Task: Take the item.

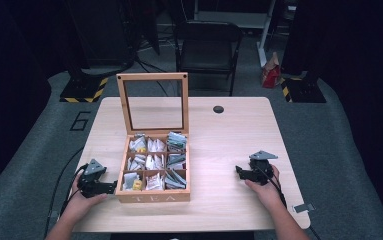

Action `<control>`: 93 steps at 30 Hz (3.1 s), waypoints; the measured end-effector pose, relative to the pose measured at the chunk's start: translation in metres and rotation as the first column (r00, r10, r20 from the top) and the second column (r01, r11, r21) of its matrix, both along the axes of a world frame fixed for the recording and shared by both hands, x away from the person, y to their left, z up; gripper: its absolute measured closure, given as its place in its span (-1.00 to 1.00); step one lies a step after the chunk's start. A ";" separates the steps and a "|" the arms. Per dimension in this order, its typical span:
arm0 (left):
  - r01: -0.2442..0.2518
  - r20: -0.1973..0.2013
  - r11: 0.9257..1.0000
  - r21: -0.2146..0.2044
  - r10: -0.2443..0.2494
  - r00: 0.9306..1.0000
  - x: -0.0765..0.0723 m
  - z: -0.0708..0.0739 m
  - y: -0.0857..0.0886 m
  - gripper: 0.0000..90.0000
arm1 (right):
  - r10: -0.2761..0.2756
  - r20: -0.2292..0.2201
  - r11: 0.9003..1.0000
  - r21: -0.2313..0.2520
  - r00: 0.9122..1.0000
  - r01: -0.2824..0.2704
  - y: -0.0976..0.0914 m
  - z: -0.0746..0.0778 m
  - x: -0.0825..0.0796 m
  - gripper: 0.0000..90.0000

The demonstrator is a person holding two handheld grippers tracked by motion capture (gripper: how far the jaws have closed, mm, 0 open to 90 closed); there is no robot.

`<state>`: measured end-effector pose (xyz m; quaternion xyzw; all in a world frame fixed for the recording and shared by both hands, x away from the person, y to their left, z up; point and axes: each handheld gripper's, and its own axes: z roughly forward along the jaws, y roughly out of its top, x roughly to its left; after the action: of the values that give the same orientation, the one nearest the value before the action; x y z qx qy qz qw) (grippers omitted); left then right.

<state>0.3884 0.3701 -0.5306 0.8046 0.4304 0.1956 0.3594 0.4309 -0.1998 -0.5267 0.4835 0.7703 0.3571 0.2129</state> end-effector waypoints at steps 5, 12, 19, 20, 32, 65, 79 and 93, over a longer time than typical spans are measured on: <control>0.001 0.000 1.000 0.001 -0.001 1.000 0.000 0.000 0.000 -0.69 | 0.001 0.003 1.000 0.000 1.000 -0.001 0.000 0.000 0.000 -0.38; 0.001 -0.003 1.000 0.002 -0.001 1.000 0.000 0.000 0.000 -0.69 | 0.001 0.003 1.000 0.000 1.000 -0.001 0.000 0.000 0.000 -0.38; 0.005 -0.008 1.000 0.004 -0.005 1.000 0.000 0.001 0.000 -0.69 | 0.002 0.004 1.000 -0.001 1.000 -0.002 -0.001 0.000 0.000 -0.34; 0.001 0.001 1.000 0.000 -0.001 1.000 0.000 0.000 0.000 -0.69 | 0.002 0.004 1.000 -0.001 1.000 -0.002 -0.001 0.000 0.000 -0.33; 0.005 -0.010 1.000 0.004 -0.005 1.000 0.000 0.001 0.000 -0.69 | 0.001 0.008 1.000 0.002 1.000 -0.001 0.001 0.000 0.000 -0.26; 0.001 0.000 1.000 -0.001 -0.001 1.000 0.000 0.000 0.000 -0.69 | 0.085 0.074 0.994 0.063 0.994 -0.090 0.023 0.044 -0.014 -0.24; 0.001 0.000 1.000 -0.001 -0.001 1.000 0.000 0.000 0.000 -0.69 | 0.144 0.091 0.986 0.072 0.985 -0.151 0.038 0.069 -0.020 -0.19; 0.005 -0.008 1.000 0.004 -0.005 1.000 0.000 0.001 0.000 -0.69 | 0.233 0.101 0.969 0.064 0.967 -0.240 0.062 0.087 -0.024 -0.19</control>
<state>0.3884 0.3705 -0.5299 0.8070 0.4296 0.1925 0.3566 0.4065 -0.1373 -0.4399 0.3787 0.7976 0.4311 0.1860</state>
